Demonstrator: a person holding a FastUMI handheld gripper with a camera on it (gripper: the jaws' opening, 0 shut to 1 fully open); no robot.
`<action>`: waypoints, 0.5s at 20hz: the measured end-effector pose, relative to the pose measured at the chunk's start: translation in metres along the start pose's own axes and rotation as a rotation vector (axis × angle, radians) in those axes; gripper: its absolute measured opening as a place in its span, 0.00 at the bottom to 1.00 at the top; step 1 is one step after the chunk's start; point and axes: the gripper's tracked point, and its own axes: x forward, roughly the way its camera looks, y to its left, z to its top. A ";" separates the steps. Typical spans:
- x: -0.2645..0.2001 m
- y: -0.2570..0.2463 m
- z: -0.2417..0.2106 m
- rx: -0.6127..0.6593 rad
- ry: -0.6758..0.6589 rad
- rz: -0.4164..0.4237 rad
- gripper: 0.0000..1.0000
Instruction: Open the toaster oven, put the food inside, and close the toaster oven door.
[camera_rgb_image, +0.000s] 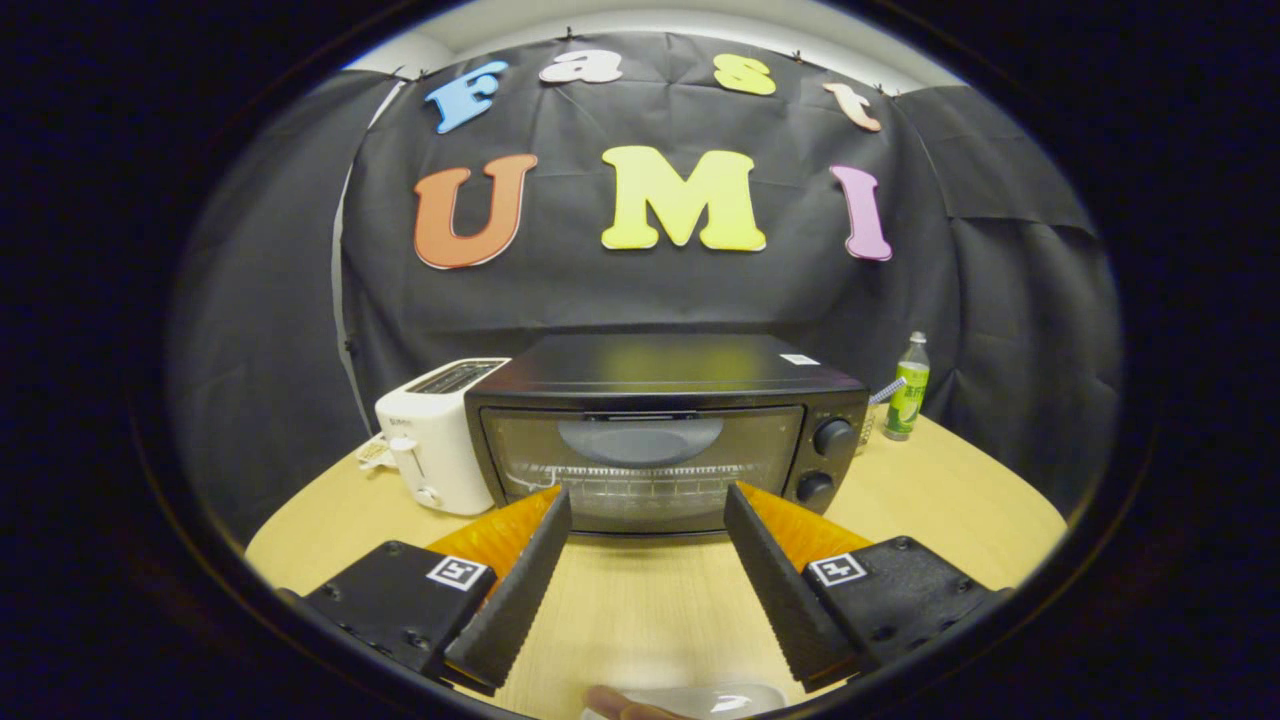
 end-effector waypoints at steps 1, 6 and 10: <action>-0.004 -0.002 0.003 0.002 -0.002 0.000 1.00; -0.045 -0.009 0.032 -0.008 -0.029 -0.010 1.00; -0.098 -0.016 0.069 0.019 -0.083 -0.045 1.00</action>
